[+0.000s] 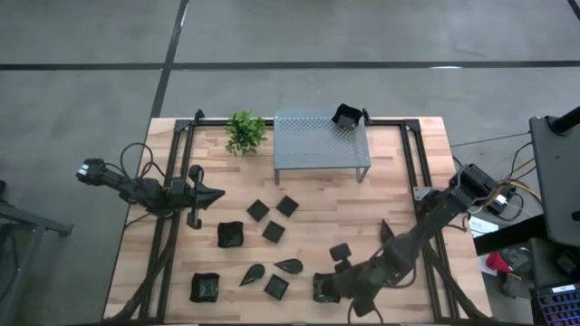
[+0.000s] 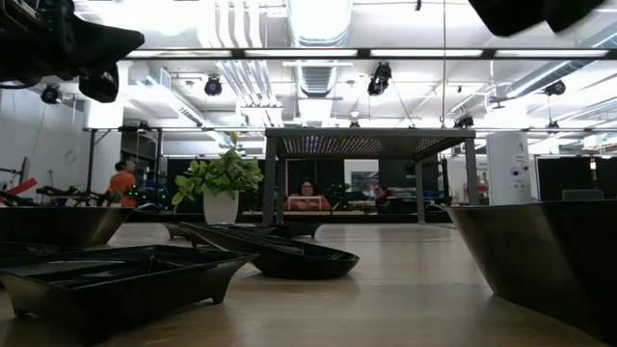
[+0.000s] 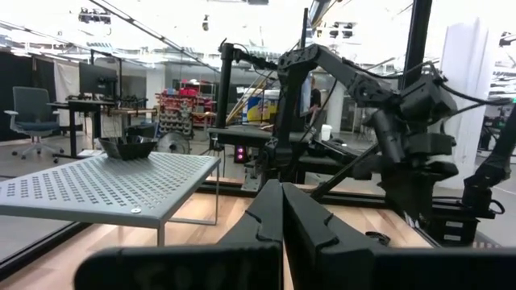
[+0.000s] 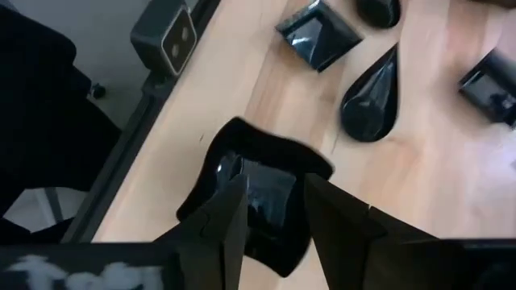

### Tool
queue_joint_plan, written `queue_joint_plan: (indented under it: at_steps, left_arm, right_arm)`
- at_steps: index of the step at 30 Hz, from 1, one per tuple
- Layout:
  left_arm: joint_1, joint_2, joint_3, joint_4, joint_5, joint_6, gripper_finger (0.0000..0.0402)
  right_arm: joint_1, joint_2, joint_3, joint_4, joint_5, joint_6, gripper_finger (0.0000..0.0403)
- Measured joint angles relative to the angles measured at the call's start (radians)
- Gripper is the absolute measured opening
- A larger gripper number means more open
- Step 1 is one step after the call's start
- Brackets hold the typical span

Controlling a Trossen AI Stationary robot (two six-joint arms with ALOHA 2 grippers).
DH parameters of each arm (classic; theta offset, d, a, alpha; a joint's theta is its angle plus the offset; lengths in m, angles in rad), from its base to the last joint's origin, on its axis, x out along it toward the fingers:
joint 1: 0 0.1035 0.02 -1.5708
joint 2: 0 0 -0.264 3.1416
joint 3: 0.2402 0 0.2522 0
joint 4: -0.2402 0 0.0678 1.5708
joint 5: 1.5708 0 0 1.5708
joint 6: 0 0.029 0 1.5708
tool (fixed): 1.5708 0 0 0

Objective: Pick & Place Mini shaped plates
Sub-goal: Stack the distorted square plate on top of the other distorted square plate on the shelf

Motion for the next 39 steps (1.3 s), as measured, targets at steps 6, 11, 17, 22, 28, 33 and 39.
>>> queue_joint_plan:
  at_steps: [6, 11, 17, 22, 28, 33, 39]
  left_arm:
    - [0.0, 0.0, 0.0, -0.005, 0.0, 0.0, 0.0]
    - [0.0, 0.001, 0.0, -0.007, 0.0, 0.0, 0.0]
    - [0.0, 0.002, 0.0, -0.014, 0.0, 0.0, 0.0]
    - [0.0, 0.002, 0.0, -0.014, 0.0, 0.0, 0.0]
    - [0.0, 0.003, 0.0, -0.015, 0.0, 0.0, 0.0]
    - [0.0, 0.003, 0.0, -0.018, 0.0, 0.0, 0.0]
    - [0.0, 0.003, 0.0, -0.024, 0.0, 0.0, 0.0]
  right_arm:
    - [0.002, 0.068, -0.001, 0.04, -0.018, 0.052, 0.0119]
    - [0.011, 0.108, 0.002, 0.112, -0.065, 0.047, 0.0111]
    - [0.012, 0.119, -0.003, 0.128, -0.103, 0.07, 0.0107]
    - [0.026, 0.115, -0.002, 0.155, -0.112, 0.079, 0.0113]
    - [0.042, 0.149, -0.001, 0.213, -0.108, 0.107, 0.0109]
    - [0.044, 0.175, 0.003, 0.219, -0.104, 0.132, 0.0101]
    - [0.043, 0.23, 0.005, 0.222, -0.1, 0.155, 0.0099]
